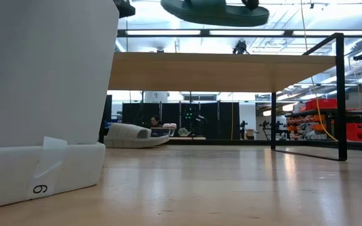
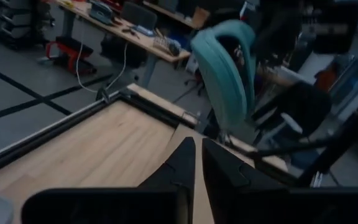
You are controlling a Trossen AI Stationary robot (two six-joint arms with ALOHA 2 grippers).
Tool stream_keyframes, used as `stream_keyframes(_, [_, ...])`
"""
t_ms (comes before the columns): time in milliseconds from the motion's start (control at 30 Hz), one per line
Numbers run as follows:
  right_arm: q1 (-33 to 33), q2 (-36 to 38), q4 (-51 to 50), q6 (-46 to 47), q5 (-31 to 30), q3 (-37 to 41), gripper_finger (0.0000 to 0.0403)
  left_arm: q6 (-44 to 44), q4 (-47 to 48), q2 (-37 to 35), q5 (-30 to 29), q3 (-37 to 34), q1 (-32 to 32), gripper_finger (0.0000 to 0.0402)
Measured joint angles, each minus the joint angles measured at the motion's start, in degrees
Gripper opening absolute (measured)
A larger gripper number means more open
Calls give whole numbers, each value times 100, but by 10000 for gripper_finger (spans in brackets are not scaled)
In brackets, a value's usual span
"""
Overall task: Pick and place slides into the shelf
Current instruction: Put the right green slide on the shelf
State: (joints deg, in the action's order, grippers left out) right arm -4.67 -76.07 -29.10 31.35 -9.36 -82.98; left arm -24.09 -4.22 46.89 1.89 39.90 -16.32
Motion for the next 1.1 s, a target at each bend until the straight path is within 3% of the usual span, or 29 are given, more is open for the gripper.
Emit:
stream_keyframes(367, [-62, -376, 569, 157, -346, 2, 10, -531, -774, 157, -229, 0, 0, 140])
stream_keyframes(733, [-283, -366, 950, 342, -419, 2, 10, -544, -2190, 1285, -227, 4, 46, 255])
stream_keyframes(867, [-235, -370, 950, 361, -414, 2, 10, -545, -2719, 1615, -229, 2, 46, 271])
stream_keyframes(1100, [-228, -372, 1012, 485, -221, 2, 10, -567, -2989, 1890, -297, 0, 44, 263])
